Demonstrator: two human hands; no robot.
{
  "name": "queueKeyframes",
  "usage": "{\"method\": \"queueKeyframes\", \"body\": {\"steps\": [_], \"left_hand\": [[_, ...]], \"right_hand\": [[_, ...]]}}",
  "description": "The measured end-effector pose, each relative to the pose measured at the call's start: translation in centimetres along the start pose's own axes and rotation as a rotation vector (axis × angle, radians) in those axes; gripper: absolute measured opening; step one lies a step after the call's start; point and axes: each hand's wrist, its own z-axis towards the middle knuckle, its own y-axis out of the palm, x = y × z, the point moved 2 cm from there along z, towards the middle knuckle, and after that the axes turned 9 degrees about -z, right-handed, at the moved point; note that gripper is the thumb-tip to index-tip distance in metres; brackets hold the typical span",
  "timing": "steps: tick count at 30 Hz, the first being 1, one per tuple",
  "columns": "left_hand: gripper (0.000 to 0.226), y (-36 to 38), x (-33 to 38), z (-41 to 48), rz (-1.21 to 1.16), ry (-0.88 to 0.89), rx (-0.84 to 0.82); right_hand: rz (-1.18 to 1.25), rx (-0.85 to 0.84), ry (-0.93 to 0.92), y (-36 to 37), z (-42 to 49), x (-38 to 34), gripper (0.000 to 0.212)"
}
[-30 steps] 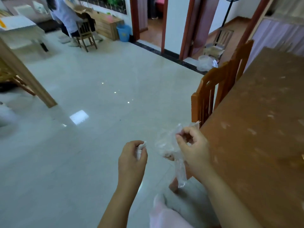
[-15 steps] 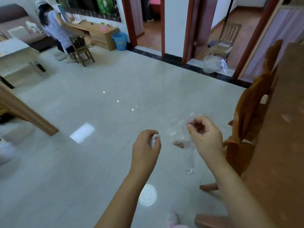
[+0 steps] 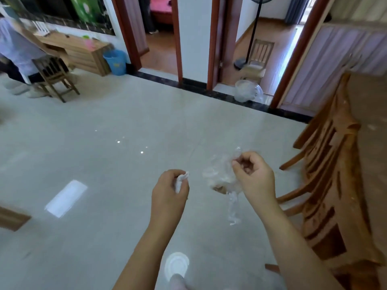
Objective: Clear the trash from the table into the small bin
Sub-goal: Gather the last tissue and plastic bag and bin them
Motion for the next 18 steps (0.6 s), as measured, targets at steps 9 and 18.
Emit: {"method": "queueKeyframes", "body": {"steps": [9, 18], "left_hand": [[0.010, 4.7, -0.3, 12.7, -0.073, -0.028, -0.193], [0.006, 20.3, 4.3, 29.0, -0.068, 0.056, -0.381]], "right_hand": [[-0.044, 0.153, 0.090, 3.6, 9.9, 1.7, 0.030], [-0.128, 0.318, 0.105, 0.7, 27.0, 7.9, 0.029]]}}
